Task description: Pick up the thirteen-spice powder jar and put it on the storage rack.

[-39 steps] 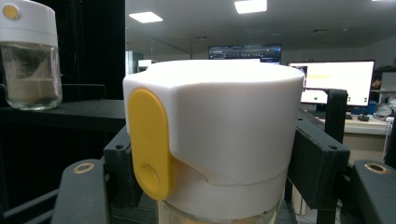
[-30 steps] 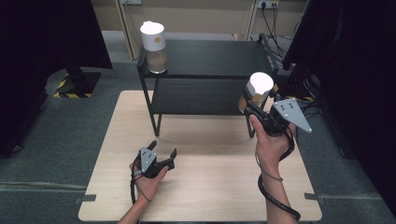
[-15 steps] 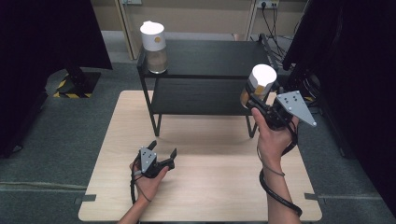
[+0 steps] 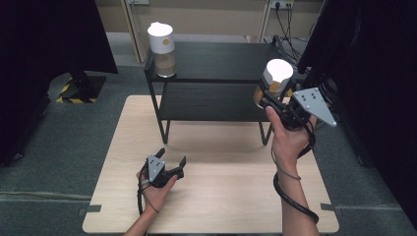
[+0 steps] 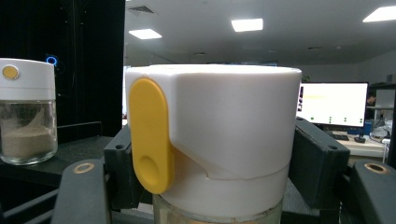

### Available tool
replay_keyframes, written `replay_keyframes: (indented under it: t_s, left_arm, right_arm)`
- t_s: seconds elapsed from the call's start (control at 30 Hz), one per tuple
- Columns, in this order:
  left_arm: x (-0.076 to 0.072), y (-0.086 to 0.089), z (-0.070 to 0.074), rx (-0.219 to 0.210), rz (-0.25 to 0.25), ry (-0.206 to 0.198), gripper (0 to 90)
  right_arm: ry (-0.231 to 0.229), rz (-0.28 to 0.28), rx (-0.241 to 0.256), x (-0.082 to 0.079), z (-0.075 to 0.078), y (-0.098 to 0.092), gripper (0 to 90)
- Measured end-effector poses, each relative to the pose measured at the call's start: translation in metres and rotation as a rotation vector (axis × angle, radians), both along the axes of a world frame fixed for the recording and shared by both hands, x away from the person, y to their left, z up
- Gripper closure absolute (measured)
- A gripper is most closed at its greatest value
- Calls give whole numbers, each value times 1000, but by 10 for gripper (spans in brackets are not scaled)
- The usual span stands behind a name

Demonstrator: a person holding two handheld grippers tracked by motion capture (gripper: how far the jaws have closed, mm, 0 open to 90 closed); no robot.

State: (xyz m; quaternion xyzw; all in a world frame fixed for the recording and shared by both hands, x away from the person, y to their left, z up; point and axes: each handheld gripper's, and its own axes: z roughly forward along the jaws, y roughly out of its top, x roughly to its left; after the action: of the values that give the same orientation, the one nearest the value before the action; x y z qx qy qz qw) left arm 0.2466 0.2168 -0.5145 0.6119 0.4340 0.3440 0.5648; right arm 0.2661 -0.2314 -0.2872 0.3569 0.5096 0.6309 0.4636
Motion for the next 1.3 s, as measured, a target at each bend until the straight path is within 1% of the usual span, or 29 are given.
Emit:
replay_keyframes:
  t_s: [0.57, 1.3]
  left_arm:
    - [0, 0, 0, 2, 0, 0, 109]
    - [0, 0, 0, 3, -1, 0, 110]
  right_arm:
    - [-13, -13, -3, 6, 16, 0, 308]
    - [-14, -14, -6, 14, 27, 6, 308]
